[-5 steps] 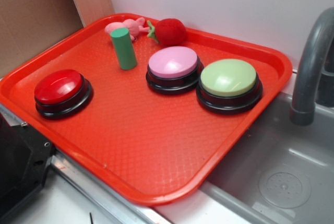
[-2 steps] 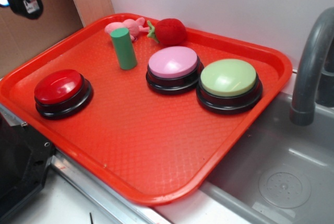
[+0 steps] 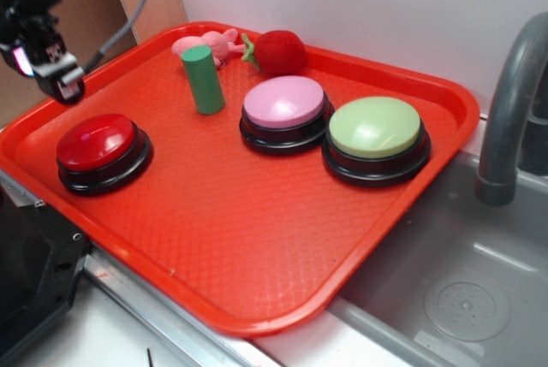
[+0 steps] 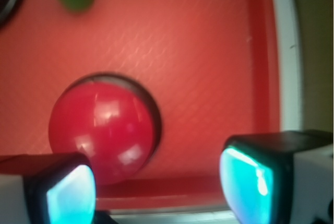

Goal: Push the red button.

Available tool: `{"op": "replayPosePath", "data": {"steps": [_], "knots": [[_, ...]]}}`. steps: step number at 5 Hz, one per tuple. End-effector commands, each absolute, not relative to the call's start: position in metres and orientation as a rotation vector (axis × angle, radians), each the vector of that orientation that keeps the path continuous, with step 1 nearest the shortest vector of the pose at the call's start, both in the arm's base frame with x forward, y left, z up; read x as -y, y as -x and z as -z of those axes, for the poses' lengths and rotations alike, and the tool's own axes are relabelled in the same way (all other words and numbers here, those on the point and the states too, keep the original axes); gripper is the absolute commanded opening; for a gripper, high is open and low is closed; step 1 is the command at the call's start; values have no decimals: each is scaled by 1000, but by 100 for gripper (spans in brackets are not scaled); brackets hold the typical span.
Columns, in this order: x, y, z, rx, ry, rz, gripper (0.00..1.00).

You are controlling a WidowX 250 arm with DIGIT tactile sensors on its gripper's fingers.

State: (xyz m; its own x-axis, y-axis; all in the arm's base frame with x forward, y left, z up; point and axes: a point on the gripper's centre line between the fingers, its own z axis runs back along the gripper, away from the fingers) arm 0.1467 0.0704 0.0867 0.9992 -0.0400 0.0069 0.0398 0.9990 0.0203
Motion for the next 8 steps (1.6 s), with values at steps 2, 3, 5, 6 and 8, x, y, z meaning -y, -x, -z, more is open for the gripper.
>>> {"op": "replayPosePath", "data": {"steps": [2,3,5,6,8], "knots": [[-63,-151,-50,15,-42,92,100],[-56,-154,-39,7,-53,115,100],[-45,-157,-55,-4,-45,154,100],[-45,-155,-78,48,-62,117,100],[-48,-153,-101,47,-62,74,100]]}}
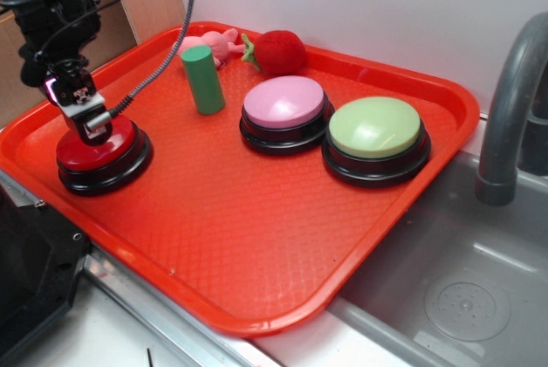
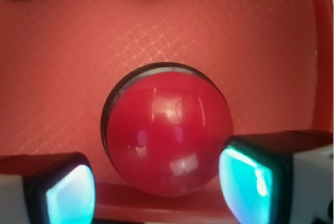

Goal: Push the red button.

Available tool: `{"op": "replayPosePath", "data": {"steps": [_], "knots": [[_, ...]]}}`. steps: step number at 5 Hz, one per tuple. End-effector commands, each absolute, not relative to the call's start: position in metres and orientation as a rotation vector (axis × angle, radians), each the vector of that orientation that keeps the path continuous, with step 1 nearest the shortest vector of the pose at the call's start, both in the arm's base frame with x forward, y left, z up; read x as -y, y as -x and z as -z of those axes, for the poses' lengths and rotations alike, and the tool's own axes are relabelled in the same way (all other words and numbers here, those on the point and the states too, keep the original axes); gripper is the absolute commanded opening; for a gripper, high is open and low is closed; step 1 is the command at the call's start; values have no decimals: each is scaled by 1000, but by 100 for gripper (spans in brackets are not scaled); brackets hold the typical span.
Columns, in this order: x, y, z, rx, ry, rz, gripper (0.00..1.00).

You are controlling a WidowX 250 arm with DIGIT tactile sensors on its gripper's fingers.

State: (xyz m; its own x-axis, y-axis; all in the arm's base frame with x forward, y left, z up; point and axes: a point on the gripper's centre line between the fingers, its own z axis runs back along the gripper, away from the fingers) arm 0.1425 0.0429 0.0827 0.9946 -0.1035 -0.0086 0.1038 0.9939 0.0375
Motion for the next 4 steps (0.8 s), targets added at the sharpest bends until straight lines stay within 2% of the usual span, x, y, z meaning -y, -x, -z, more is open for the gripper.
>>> {"op": "replayPosePath", "data": {"steps": [1,4], "knots": [[-49,-153,-108,56,-63,68,100],[-55,-157,-122,85,-62,47,100]]}}
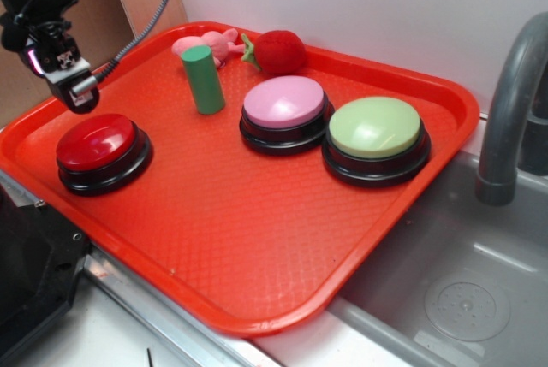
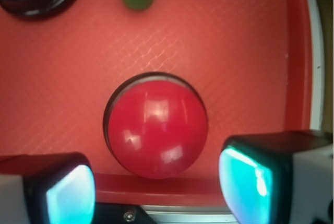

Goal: Push the red button.

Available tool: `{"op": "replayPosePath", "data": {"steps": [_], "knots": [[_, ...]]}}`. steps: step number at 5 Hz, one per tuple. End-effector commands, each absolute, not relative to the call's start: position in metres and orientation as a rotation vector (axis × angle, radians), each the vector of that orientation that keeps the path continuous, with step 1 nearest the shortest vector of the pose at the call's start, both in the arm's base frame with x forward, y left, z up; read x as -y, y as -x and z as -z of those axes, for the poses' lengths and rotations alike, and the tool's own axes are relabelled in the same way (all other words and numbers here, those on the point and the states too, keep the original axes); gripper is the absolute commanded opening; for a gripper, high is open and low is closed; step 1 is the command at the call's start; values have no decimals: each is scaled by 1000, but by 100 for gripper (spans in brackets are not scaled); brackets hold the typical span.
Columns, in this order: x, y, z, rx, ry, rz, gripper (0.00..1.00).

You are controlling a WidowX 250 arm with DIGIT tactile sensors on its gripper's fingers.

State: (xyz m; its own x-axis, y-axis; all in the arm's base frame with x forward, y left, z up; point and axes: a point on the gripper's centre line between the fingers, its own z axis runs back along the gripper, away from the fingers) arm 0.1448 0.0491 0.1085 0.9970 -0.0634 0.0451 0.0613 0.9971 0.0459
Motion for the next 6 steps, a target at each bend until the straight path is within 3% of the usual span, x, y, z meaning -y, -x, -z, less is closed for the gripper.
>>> {"op": "replayPosePath", "data": {"steps": [1,6], "knots": [[-56,-159,-128,90,-55,38,100],[-50,-165,-152,108,-42,48,100]]}}
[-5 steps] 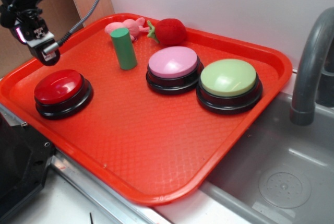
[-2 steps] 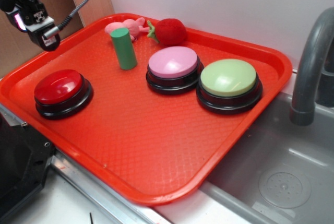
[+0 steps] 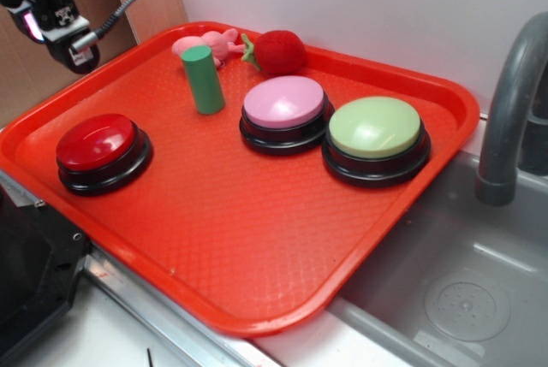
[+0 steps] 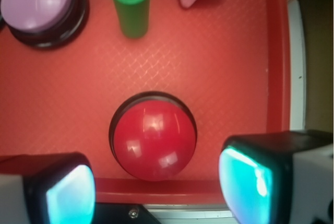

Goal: Push the red button.

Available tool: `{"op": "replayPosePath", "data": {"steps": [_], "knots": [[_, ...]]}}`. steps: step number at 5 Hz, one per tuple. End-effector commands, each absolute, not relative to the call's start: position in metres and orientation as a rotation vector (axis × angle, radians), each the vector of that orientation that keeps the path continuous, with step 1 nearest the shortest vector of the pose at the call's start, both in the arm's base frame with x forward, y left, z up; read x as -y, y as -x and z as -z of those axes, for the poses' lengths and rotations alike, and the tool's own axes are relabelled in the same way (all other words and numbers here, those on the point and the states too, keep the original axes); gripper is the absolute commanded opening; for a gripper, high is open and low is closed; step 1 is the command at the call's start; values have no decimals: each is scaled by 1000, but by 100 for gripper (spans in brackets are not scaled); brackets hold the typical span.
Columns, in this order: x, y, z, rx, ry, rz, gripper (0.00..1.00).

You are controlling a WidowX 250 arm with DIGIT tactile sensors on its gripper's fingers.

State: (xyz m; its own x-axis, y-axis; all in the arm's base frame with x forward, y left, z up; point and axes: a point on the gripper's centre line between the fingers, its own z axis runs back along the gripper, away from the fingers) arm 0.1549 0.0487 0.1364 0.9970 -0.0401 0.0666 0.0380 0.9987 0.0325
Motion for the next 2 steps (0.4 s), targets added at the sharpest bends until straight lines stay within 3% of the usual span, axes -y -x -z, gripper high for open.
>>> {"op": "replayPosePath", "data": {"steps": [1,2], "knots": [[-49,-163,-156,121,-11,69,100],[-51,-160,-161,146,-38,63,100]]}}
